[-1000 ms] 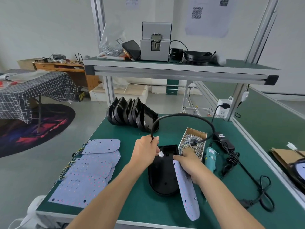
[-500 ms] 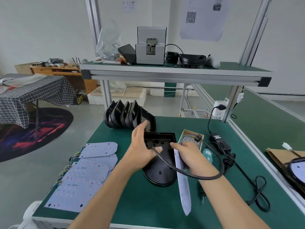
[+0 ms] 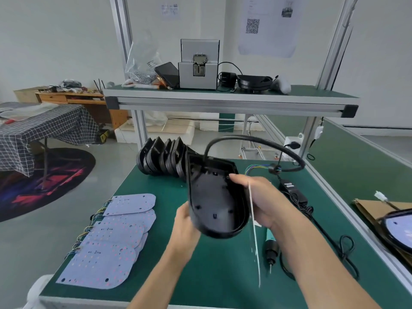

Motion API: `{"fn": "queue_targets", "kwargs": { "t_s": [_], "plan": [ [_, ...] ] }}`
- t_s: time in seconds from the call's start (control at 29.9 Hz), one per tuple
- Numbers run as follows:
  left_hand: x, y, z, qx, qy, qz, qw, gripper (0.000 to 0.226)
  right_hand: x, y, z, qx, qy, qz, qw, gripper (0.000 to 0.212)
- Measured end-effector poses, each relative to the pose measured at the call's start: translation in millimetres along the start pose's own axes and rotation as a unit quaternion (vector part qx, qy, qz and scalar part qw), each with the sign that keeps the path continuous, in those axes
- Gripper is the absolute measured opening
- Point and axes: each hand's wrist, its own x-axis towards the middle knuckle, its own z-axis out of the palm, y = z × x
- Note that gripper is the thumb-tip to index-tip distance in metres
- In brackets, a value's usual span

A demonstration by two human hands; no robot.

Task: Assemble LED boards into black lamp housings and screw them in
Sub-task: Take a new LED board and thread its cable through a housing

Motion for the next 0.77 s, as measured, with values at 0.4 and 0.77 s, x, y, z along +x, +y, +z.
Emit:
{"fn": "queue_targets", "kwargs": {
  "t_s": [0.4, 0.77],
  "plan": [
    [-10.5, 10.8, -13.6, 0.62, -0.041, -0.107, 0.777, 0.072, 11.0, -48.5, -21.2, 0.043, 0.079, -0.032, 0.995, 0.022],
    [35.9, 34.9, 14.8, -0.125, -0.001, -0.021, 0.992, 0.028, 19.6, -15.1, -4.5, -0.018, 0.043, -0.009, 0.999, 0.043]
  ]
}}
